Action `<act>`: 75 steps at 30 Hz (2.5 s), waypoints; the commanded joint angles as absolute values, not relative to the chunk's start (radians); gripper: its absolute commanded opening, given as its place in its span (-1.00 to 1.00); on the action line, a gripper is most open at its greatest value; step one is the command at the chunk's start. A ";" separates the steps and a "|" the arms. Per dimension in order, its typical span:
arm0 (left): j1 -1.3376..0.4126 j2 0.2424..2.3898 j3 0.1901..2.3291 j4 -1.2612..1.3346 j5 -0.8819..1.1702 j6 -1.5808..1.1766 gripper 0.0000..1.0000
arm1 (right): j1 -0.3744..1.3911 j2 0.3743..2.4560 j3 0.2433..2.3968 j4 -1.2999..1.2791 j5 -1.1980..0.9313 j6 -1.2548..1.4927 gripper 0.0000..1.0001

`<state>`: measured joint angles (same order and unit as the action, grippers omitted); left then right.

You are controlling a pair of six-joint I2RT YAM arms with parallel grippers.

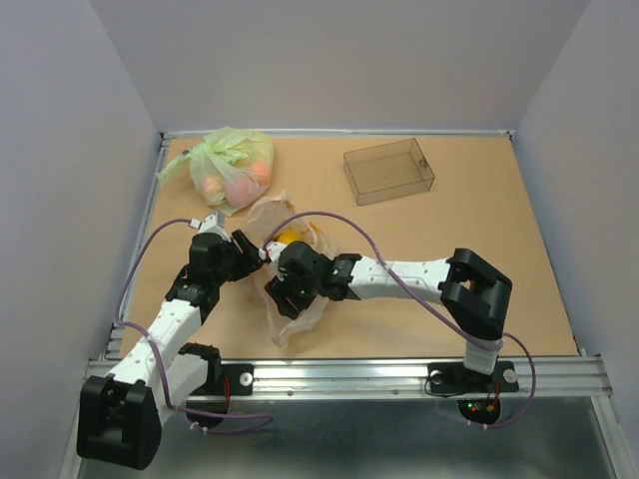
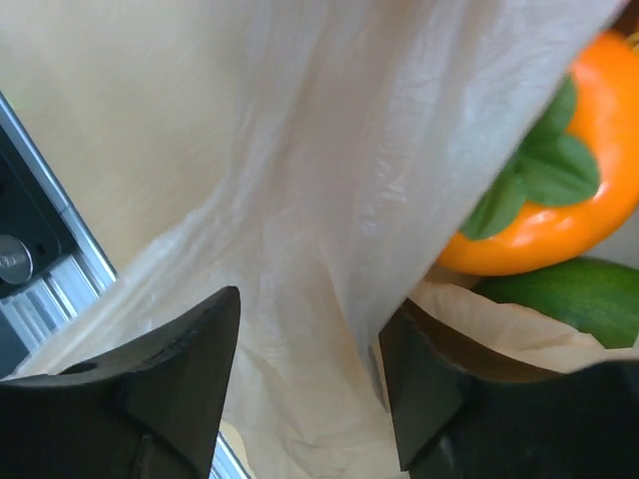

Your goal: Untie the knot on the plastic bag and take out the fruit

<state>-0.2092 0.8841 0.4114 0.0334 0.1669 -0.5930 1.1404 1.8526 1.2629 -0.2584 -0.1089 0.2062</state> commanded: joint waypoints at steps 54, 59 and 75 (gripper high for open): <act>-0.264 0.934 0.407 -0.020 0.153 -0.618 -1.00 | 0.968 1.798 1.273 -0.183 0.034 0.529 0.92; -0.264 0.925 0.405 -0.021 0.153 -0.621 -1.00 | 0.907 1.760 1.157 -0.126 0.038 0.581 0.83; -0.278 0.962 0.400 0.018 0.190 -0.618 -1.00 | 0.890 1.830 1.084 0.078 -0.293 0.517 0.61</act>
<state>-0.2653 0.9554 0.3988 -0.0330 0.1734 -0.6224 0.8783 1.8099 1.0996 -0.0059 -0.1871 0.5426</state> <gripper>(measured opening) 0.048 0.823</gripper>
